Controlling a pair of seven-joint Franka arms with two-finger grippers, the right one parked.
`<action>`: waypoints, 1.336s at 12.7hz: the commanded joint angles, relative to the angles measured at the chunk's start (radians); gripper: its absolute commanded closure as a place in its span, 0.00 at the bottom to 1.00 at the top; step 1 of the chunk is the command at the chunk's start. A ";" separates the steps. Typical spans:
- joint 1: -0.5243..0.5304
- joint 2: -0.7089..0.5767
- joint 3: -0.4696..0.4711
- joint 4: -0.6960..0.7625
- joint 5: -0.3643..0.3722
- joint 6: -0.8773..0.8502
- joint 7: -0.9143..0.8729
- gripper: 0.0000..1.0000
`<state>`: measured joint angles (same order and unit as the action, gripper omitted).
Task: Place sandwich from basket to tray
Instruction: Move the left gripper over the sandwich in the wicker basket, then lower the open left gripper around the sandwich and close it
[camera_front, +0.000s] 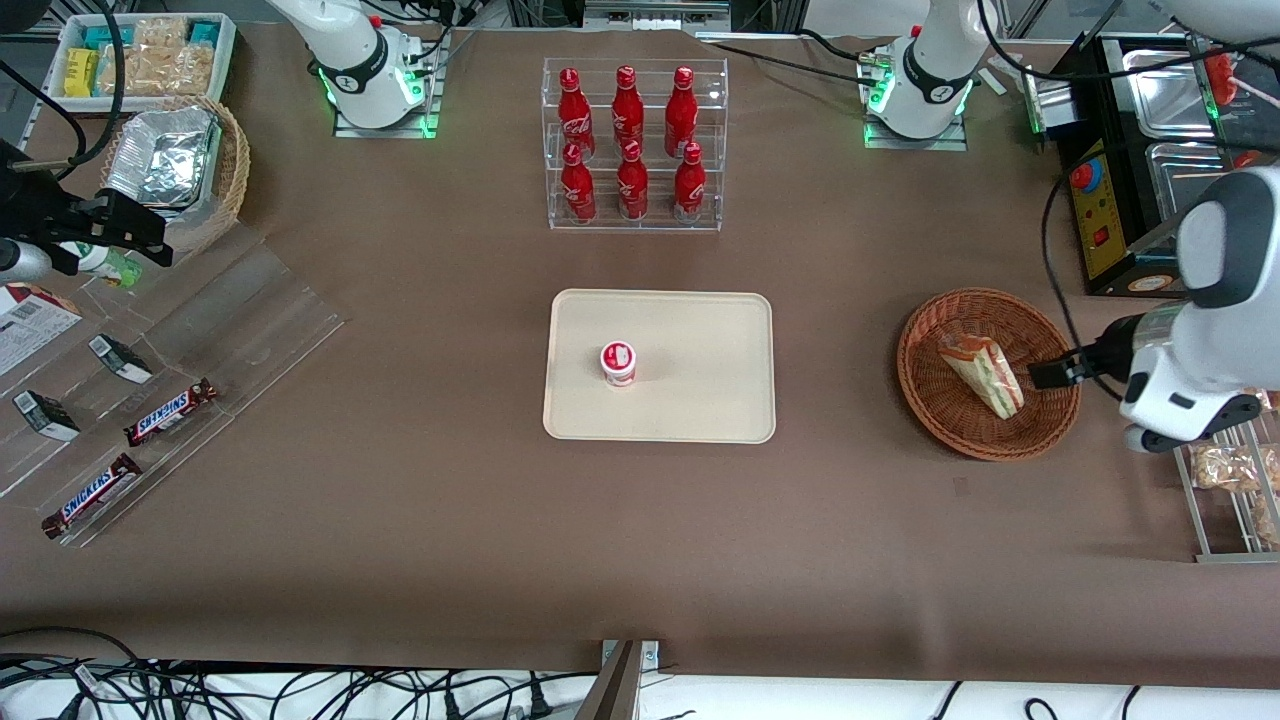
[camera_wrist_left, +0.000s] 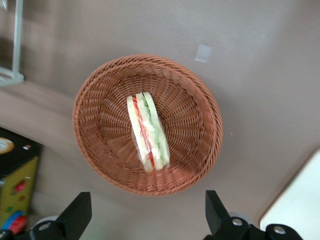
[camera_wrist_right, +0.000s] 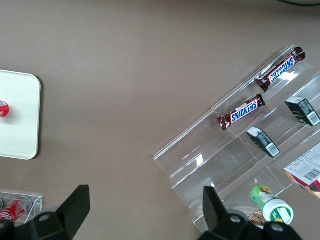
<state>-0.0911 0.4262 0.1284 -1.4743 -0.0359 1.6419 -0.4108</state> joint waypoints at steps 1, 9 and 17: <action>-0.004 -0.072 -0.010 -0.191 0.016 0.155 -0.104 0.00; -0.013 -0.173 -0.033 -0.604 0.054 0.579 -0.290 0.00; -0.013 -0.175 -0.041 -0.689 0.163 0.685 -0.373 0.00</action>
<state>-0.1029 0.2861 0.0912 -2.1305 0.0777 2.2992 -0.7249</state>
